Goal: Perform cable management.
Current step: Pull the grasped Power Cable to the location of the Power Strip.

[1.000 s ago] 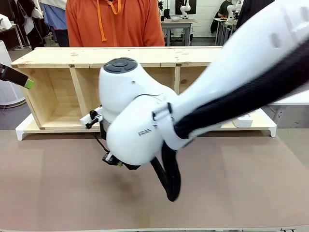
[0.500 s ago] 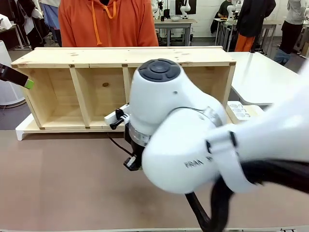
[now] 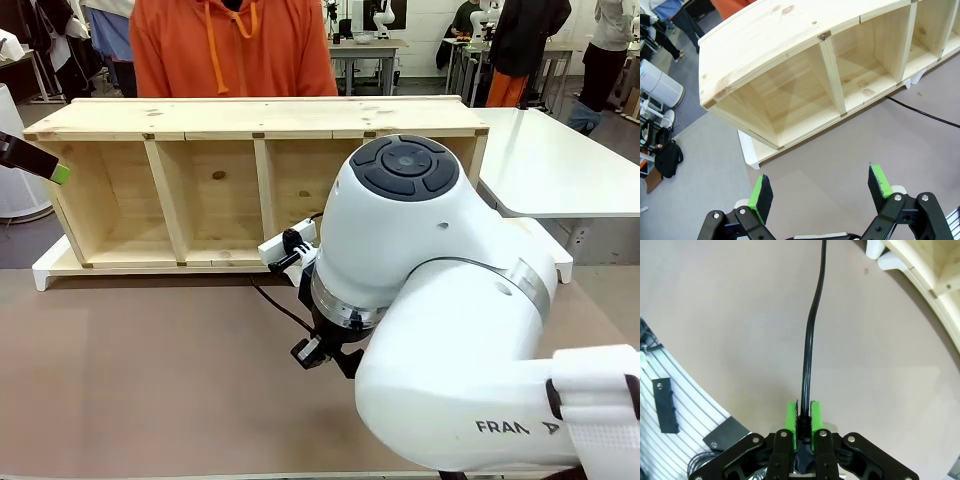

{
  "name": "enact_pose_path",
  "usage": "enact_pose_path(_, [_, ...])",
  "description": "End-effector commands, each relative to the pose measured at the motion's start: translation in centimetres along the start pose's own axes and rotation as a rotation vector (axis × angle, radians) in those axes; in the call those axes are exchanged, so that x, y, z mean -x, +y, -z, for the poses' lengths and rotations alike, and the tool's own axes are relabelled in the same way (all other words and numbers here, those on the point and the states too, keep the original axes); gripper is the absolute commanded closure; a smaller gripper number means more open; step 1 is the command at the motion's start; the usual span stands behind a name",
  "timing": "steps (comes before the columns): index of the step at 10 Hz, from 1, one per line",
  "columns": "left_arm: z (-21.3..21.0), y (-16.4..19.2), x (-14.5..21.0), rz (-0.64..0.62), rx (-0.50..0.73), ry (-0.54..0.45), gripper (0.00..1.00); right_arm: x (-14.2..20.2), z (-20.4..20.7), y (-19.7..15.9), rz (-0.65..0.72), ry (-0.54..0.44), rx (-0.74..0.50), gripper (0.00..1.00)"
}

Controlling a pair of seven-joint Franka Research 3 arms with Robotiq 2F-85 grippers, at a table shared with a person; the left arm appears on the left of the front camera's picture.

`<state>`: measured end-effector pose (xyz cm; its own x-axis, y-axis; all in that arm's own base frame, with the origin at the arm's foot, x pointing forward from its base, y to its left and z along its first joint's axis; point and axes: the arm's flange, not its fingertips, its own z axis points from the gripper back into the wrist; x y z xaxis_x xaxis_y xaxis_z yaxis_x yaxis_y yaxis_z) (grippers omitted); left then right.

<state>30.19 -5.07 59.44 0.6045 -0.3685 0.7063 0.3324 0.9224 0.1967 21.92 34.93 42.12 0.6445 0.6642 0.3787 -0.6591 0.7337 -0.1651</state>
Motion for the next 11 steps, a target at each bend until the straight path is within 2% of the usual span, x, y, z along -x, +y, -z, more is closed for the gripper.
enact_pose_path(1, [0.1,0.0,-0.1,0.000,-0.001,-0.006,0.00,0.0,0.3,-0.3,-0.001,0.010,-0.003,0.86])
enact_pose_path(10, [0.1,0.0,-0.1,0.000,-0.001,-0.006,0.00,-0.1,0.2,-0.3,0.004,0.005,0.003,0.86])
enact_pose_path(11, [0.1,0.0,-0.1,0.000,-0.001,-0.006,0.00,1.6,-1.0,-0.2,-0.006,0.009,0.008,0.86])
